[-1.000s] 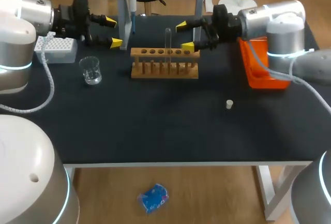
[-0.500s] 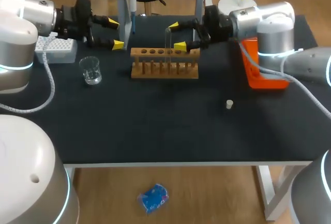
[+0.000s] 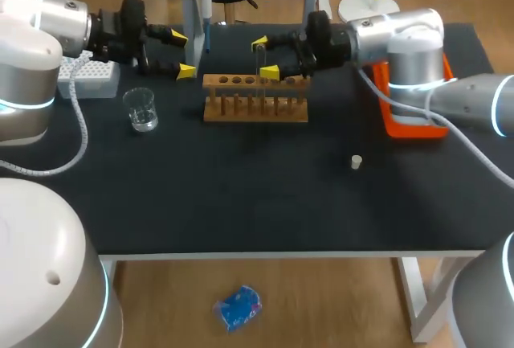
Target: Invert the test tube, pick up the pipette, mount the tip to pipette, aspirate from beaker and dispense into the tube, eject the tip, return the pipette, and cap with the stopper.
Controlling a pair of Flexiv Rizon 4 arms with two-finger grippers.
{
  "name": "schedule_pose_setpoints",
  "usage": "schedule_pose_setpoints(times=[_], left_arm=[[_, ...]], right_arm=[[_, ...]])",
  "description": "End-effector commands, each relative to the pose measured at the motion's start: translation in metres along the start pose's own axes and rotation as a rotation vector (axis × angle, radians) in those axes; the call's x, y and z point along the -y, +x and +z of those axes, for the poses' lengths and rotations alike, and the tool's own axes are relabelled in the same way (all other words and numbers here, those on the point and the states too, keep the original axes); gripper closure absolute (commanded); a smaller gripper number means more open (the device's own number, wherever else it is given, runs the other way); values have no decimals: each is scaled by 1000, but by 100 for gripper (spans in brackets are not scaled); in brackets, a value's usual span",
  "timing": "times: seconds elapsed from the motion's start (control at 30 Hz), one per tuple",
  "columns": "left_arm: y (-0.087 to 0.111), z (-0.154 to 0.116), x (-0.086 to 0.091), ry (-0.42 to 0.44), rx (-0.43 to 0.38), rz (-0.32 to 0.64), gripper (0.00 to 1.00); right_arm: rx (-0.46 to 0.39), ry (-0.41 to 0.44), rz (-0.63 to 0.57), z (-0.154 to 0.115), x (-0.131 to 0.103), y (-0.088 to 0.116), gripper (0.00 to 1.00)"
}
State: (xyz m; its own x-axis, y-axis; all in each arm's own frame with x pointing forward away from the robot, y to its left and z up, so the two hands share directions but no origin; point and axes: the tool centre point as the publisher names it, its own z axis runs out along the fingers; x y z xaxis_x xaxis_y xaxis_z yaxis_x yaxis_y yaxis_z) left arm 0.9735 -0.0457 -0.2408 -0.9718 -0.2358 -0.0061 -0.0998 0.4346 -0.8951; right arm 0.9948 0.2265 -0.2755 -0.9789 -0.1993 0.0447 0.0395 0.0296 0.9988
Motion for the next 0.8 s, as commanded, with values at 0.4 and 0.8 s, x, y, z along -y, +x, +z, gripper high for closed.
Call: schedule_pose_setpoints(times=[0.4,0.8], left_arm=[[-1,1,0,0,0,0,0],[-1,1,0,0,0,0,0]], right_arm=[[-18,-13,-2,6,3,-6,55],[-12,-8,-4,6,4,-2,83]])
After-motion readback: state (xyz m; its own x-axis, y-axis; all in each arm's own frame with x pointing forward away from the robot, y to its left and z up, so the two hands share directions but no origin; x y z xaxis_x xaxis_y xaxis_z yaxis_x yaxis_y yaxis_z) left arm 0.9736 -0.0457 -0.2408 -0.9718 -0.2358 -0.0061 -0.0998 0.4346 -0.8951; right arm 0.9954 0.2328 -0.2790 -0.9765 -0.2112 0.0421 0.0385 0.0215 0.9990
